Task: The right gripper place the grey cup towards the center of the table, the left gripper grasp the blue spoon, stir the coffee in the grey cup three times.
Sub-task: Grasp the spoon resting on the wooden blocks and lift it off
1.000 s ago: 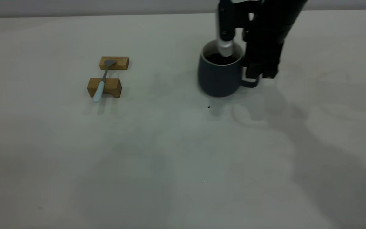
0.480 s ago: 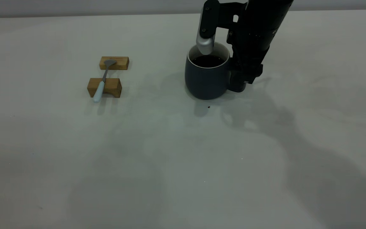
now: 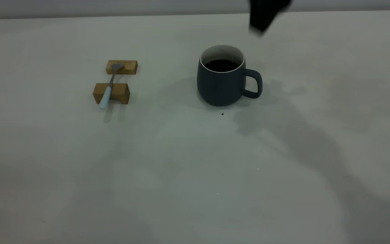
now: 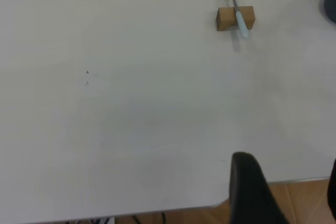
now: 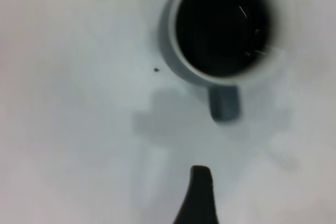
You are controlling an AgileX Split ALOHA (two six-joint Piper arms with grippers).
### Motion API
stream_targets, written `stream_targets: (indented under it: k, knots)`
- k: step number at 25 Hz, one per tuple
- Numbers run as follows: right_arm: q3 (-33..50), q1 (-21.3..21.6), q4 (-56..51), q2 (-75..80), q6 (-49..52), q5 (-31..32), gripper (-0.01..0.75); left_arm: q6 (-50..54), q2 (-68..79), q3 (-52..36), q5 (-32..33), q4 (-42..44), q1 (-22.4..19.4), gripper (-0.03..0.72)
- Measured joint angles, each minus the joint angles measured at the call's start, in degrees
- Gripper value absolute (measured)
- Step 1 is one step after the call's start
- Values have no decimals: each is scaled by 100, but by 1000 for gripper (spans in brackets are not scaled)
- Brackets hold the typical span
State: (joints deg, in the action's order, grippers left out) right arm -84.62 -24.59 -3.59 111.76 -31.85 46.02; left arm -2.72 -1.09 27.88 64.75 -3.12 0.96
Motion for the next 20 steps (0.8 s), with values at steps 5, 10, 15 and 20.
stream_targets:
  k: [5, 10, 15, 20]
  knots:
    - [0, 0, 522, -1527, 1485, 1537, 729, 0, 0, 0, 0, 0, 0, 432]
    - [85, 0, 622, -2563, 2353, 2391, 726, 7, 0, 0, 0, 0, 0, 432]
    - [970, 0, 622, -3921, 2626, 2444, 718, 7, 0, 0, 0, 0, 0, 432]
    - [2354, 0, 560, -5648, 2895, 2488, 713, 7, 0, 0, 0, 0, 0, 432]
